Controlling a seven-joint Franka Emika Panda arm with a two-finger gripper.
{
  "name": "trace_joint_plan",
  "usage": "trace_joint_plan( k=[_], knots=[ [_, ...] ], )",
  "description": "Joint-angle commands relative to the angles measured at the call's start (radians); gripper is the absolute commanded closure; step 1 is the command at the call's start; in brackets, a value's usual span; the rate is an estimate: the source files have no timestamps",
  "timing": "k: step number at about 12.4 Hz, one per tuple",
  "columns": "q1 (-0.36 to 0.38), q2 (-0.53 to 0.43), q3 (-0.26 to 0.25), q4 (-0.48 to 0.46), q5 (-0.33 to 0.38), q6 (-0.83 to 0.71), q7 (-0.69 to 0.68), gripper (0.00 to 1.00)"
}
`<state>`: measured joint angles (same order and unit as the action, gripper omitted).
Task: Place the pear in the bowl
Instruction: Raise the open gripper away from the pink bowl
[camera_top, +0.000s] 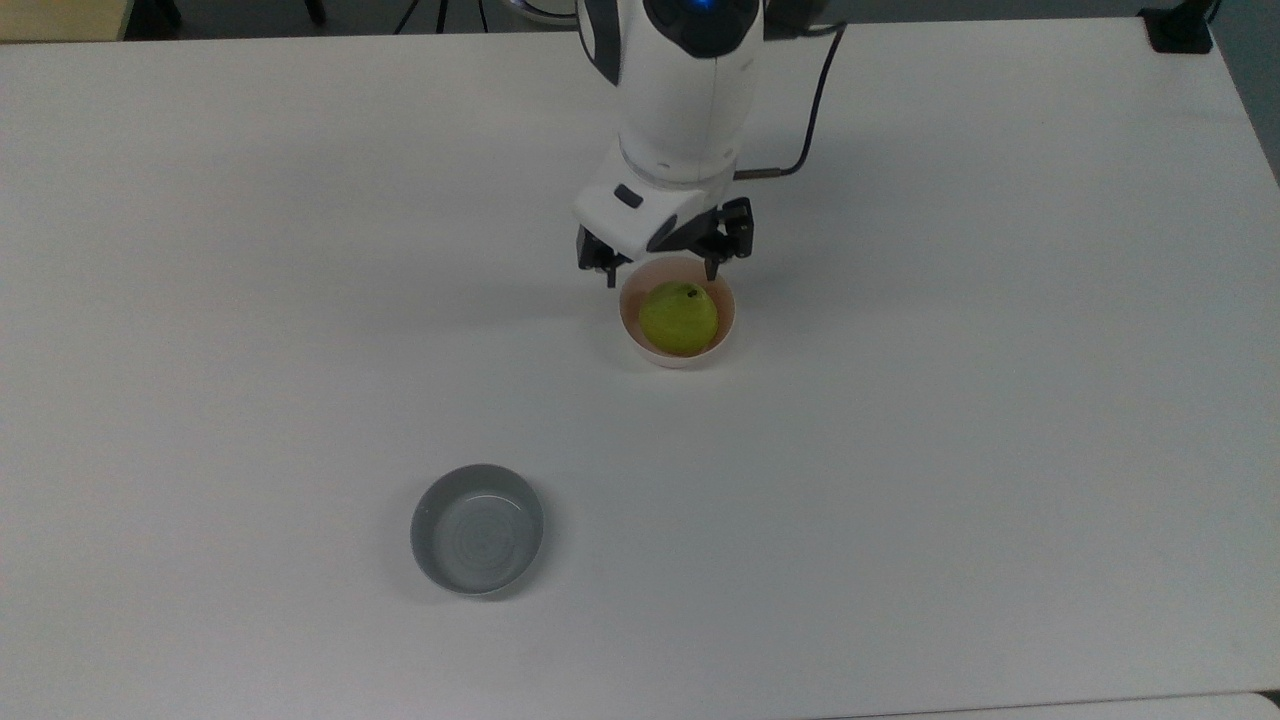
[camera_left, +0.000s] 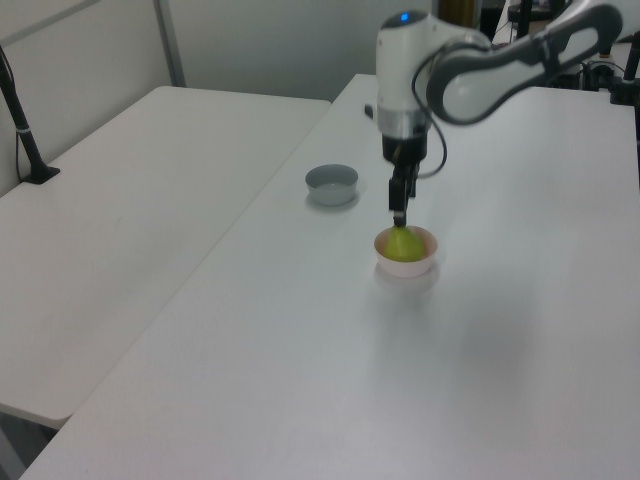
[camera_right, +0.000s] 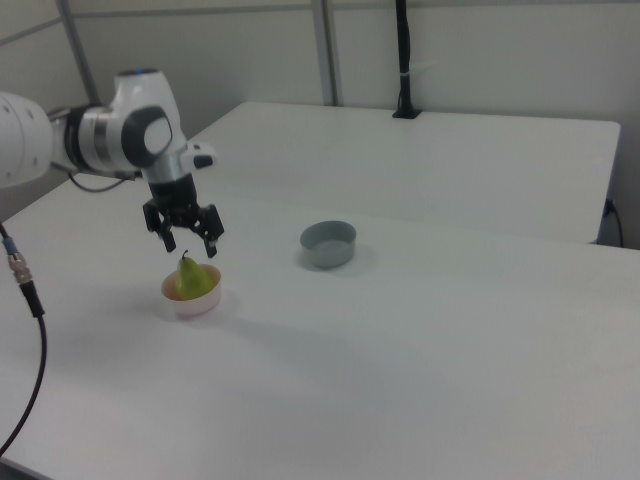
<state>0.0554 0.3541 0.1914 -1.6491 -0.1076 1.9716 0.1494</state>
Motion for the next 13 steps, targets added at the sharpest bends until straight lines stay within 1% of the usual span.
trace_joint_plan(
  k=[1,2,3,4,6,9,11,13],
  knots=[
    [-0.048,-0.124,-0.018,0.046,-0.004,-0.164,-0.005,0.0],
    [-0.067,-0.162,-0.032,0.046,-0.003,-0.207,-0.043,0.0],
    [-0.071,-0.199,-0.047,0.046,-0.003,-0.252,-0.071,0.0],
    [-0.069,-0.237,-0.073,0.046,-0.003,-0.281,-0.074,0.0],
    [-0.068,-0.282,-0.119,0.046,-0.003,-0.324,-0.076,0.0],
    [-0.069,-0.339,-0.147,0.046,0.0,-0.385,-0.076,0.0],
    [-0.069,-0.342,-0.159,0.048,0.037,-0.384,-0.076,0.0],
    [-0.068,-0.343,-0.162,0.048,0.04,-0.387,-0.07,0.0]
  ],
)
